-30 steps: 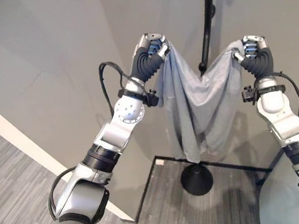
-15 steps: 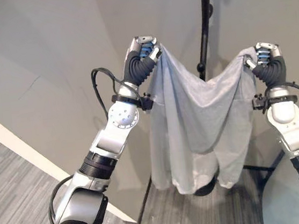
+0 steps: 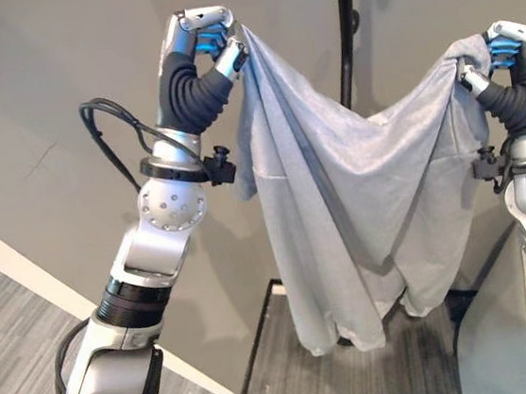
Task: Hang the clothes on the sofa on the clothes rack.
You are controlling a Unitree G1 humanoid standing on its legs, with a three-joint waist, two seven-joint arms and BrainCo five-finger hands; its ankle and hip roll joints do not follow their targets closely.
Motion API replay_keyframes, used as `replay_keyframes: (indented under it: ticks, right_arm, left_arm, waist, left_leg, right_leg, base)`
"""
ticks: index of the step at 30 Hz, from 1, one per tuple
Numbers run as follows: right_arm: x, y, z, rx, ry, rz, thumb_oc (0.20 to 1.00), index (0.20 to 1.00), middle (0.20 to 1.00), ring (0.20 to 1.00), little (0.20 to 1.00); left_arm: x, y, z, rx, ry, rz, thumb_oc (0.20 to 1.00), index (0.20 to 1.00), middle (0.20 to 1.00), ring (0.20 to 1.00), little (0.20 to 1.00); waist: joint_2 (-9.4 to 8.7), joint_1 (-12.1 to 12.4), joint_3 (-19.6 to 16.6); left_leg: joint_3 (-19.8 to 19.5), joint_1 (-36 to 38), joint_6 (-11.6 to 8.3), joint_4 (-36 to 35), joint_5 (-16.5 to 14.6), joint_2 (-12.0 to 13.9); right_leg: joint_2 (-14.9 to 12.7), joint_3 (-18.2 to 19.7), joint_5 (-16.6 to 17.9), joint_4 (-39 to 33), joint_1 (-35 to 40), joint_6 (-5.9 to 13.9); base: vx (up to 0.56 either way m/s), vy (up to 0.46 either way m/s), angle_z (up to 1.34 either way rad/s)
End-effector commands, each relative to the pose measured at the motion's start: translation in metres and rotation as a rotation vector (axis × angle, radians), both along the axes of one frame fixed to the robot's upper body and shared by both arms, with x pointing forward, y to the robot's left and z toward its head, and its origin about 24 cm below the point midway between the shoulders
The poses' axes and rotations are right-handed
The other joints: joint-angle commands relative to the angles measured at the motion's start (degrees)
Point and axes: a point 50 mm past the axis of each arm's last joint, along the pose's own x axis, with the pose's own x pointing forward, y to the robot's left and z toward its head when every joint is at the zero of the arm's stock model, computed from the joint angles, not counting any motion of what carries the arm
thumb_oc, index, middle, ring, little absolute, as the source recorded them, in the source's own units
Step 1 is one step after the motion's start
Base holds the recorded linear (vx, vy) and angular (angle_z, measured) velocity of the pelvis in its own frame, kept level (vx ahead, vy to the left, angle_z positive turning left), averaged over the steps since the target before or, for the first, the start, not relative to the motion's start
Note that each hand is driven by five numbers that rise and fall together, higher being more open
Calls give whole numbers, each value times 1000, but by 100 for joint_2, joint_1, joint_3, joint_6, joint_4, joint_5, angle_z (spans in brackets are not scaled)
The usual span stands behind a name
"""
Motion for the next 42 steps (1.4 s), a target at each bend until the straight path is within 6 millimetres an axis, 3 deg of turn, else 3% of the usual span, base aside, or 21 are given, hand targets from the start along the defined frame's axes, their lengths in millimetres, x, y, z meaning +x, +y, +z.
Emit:
replay_keyframes:
  ticks: [1, 7, 13, 17, 25, 30, 32, 34, 36, 40, 42]
  right_arm:
    - [-5, -8, 42, -5, -185, -52, 200, 200, 200, 200, 200]
    - [3, -12, 68, -5, -216, -57, 200, 200, 200, 200, 200]
    - [39, -16, 102, -30, -101, -103, 200, 200, 200, 200, 200]
    - [58, -7, 114, -44, -25, -102, 200, 200, 200, 200, 200]
    - [79, 19, 108, -62, 86, -45, 200, 200, 200, 200, 200]
    - [83, 21, 100, -67, 110, -42, 200, 200, 200, 200, 200]
    - [85, 21, 94, -87, 133, -54, 200, 200, 200, 200, 200]
    - [85, 22, 96, -88, 132, -54, 200, 200, 200, 200, 200]
    - [86, 22, 95, -77, 134, -55, 200, 200, 200, 200, 200]
    - [86, 21, 92, -75, 140, -56, 200, 200, 200, 200, 200]
    - [83, 12, 98, -43, 109, -84, 200, 200, 200, 200, 200]
  left_arm:
    - [1, 10, 37, -4, -149, 81, 200, 200, 200, 200, 200]
    - [8, 19, 63, 43, -222, 212, 200, 200, 200, 200, 200]
    - [47, 45, 87, 107, -100, 431, 200, 200, 200, 200, 200]
    - [62, 51, 96, 120, -29, 499, 200, 200, 200, 200, 200]
    - [83, 65, 87, 154, 101, 603, 200, 200, 200, 200, 200]
    - [83, 66, 83, 159, 104, 602, 200, 200, 200, 200, 200]
    - [83, 64, 81, 155, 107, 588, 200, 200, 200, 200, 200]
    - [82, 65, 80, 151, 104, 590, 200, 200, 200, 200, 200]
    - [83, 65, 78, 139, 111, 586, 200, 200, 200, 200, 200]
    - [83, 62, 77, 137, 108, 574, 200, 200, 200, 200, 200]
    - [82, 57, 83, 151, 78, 573, 200, 200, 200, 200, 200]
  waist:
    - [-352, 137, -491]
    - [-352, 156, -516]
    - [-346, 151, -585]
    - [-332, 127, -556]
    - [-288, 107, -444]
    - [-269, 142, -321]
    - [-190, 151, -171]
    - [-136, 123, -10]
    - [-81, 95, 130]
    - [-69, 54, 158]
    - [-136, -114, 252]
  left_leg:
    - [165, 241, -282, 54, -631, 307]
    - [186, 223, -299, 54, -590, 293]
    - [205, 270, -336, 54, -638, 286]
    - [224, 227, -339, 54, -609, 273]
    - [241, 162, -289, 54, -612, 207]
    - [221, 140, -169, 54, -675, 89]
    - [193, 223, -30, 54, -726, 6]
    - [211, 305, 74, 54, -726, -41]
    - [167, 350, 98, 54, -734, -28]
    - [123, 440, 40, 54, -805, -5]
    - [-8, 588, -127, 54, -922, 80]
  right_leg:
    - [-760, -123, 47, 72, -123, 749]
    - [-776, -155, 89, 68, -138, 762]
    - [-769, -144, 66, 66, -117, 811]
    - [-780, -144, 105, 70, -166, 829]
    - [-843, -91, 180, 91, -270, 879]
    - [-943, 10, 193, 299, -434, 968]
    - [-1031, 133, 181, 1107, -799, 1016]
    - [-1081, 309, 503, 1902, -1197, 1071]
    - [-1103, 426, 573, 2388, -1547, 1068]
    - [-1160, 351, 495, 2016, -1667, 993]
    - [-1116, 419, 651, 802, -1817, 1105]
  base:
    - [0, 0, 0]
    - [19, 3, 0]
    - [16, 21, -2]
    - [-10, 29, -4]
    - [4, 38, -2]
    - [3, 92, -7]
    - [-20, 132, -24]
    - [-40, 113, -27]
    - [17, 62, -18]
    - [109, -50, -4]
    - [277, -219, 2]
